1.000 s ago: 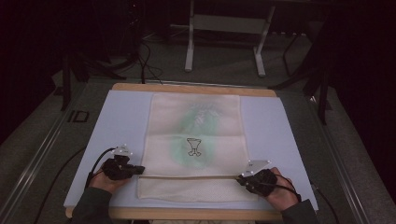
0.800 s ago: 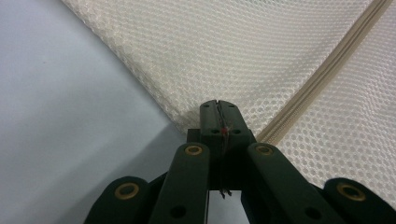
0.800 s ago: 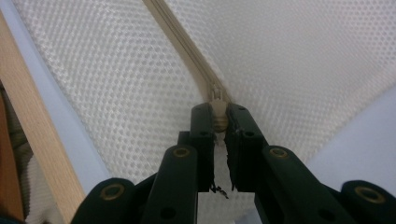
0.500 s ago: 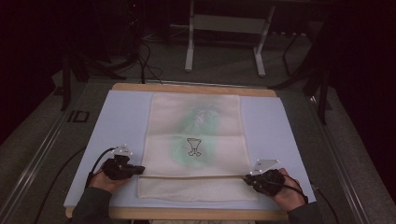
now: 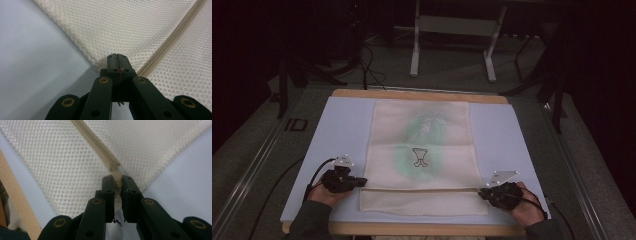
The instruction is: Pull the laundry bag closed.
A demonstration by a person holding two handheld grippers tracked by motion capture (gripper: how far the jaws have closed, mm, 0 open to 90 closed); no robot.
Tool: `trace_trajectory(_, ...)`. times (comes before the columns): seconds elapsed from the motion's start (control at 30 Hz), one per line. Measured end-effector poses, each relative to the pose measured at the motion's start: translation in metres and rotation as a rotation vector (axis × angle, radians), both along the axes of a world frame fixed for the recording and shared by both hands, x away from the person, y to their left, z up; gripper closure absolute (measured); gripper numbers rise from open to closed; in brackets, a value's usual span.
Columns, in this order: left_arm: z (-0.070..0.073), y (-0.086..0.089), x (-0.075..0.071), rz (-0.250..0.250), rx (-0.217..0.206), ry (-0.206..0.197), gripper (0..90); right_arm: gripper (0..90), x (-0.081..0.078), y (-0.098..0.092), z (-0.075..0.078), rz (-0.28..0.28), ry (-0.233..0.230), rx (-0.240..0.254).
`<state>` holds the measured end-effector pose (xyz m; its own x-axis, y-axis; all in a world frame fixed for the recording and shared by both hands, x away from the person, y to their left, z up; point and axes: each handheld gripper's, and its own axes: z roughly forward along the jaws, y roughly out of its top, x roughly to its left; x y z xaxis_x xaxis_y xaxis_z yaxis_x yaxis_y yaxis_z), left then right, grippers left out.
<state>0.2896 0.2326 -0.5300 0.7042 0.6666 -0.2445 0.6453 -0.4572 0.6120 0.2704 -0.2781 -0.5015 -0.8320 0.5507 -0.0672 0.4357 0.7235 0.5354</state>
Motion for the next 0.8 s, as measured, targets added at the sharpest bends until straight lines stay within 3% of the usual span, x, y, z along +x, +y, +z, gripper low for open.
trace_trajectory(0.07, 0.000, 0.000, 0.000, 0.000, -0.001, 0.000, 89.9, 81.3, 0.000, -0.001, 0.000, -0.007, 0.000, -0.004)
trace_trajectory(0.1, 0.000, 0.000, 0.000, 0.000, -0.001, 0.000, 89.9, 90.0, 0.000, -0.003, 0.000, -0.024, -0.014, -0.033)
trace_trajectory(0.13, 0.000, 0.000, 0.000, -0.001, -0.002, 0.001, 90.0, 90.0, 0.001, -0.007, -0.001, -0.076, -0.051, -0.096)
trace_trajectory(0.17, 0.000, 0.001, 0.000, -0.002, -0.003, 0.001, 89.9, 90.0, 0.002, -0.014, -0.001, -0.102, -0.047, -0.095)
trace_trajectory(0.23, 0.000, 0.001, 0.001, -0.004, -0.004, 0.003, 89.9, 90.0, 0.000, -0.029, 0.002, -0.124, -0.029, 0.010)
trace_trajectory(0.5, 0.000, 0.000, 0.000, -0.008, -0.003, -0.005, 89.6, 87.9, -0.004, -0.035, 0.009, -0.141, -0.059, 0.038)
trace_trajectory(0.7, 0.003, -0.001, -0.002, -0.033, 0.012, -0.042, 87.5, 85.3, -0.003, -0.034, 0.007, -0.141, -0.059, 0.045)
trace_trajectory(0.8, 0.006, 0.000, -0.003, -0.026, -0.002, -0.061, 86.8, 82.8, -0.003, -0.034, 0.007, -0.143, -0.064, 0.053)
